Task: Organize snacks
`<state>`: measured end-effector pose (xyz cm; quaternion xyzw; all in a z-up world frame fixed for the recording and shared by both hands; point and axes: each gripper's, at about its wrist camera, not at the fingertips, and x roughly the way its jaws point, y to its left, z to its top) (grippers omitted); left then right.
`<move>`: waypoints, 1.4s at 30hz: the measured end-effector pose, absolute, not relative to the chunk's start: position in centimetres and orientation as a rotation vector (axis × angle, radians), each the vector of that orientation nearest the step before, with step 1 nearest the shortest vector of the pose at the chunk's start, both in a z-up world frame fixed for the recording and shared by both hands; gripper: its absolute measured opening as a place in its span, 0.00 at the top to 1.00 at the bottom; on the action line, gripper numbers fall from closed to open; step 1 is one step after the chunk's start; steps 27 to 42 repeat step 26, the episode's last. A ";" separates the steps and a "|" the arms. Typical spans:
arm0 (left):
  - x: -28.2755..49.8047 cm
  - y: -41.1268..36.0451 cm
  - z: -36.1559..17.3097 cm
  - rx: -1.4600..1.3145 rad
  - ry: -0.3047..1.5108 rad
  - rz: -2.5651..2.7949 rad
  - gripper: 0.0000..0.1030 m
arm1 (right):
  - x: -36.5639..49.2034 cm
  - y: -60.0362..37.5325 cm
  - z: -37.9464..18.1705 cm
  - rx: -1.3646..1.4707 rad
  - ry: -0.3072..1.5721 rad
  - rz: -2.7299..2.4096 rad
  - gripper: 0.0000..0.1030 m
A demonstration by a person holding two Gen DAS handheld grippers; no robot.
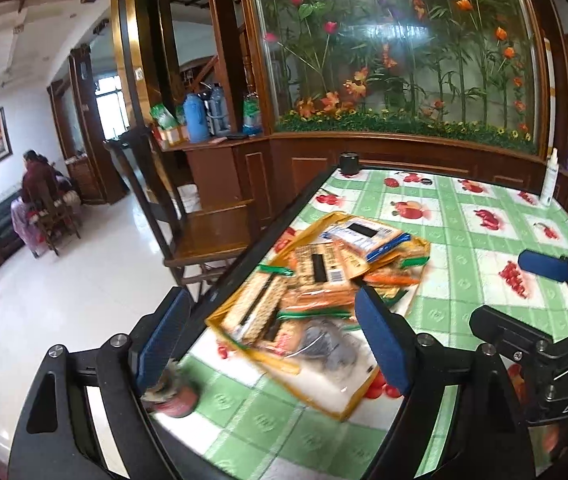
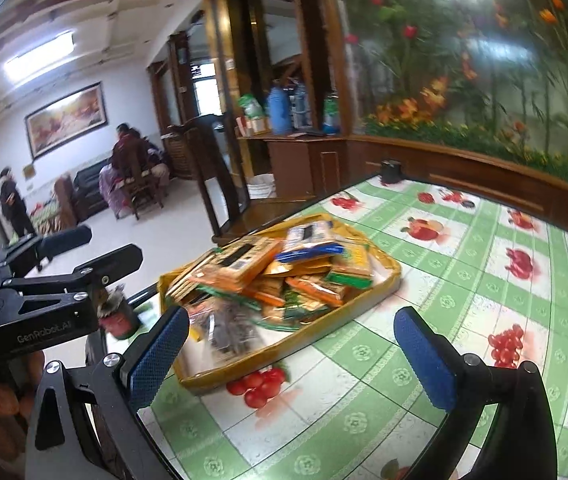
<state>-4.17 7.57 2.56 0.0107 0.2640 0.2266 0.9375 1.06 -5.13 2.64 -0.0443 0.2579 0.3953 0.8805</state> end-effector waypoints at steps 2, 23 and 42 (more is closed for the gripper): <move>-4.7 7.6 2.6 0.033 0.538 0.473 0.17 | 0.4 -4.8 2.8 -0.106 0.521 0.844 0.00; -8.8 9.7 3.7 -0.059 0.458 0.447 0.00 | -1.3 -2.1 3.0 -0.183 0.493 0.889 0.00; -9.1 9.9 3.8 -0.066 0.451 0.441 0.00 | -1.6 -1.7 3.0 -0.191 0.487 0.903 0.00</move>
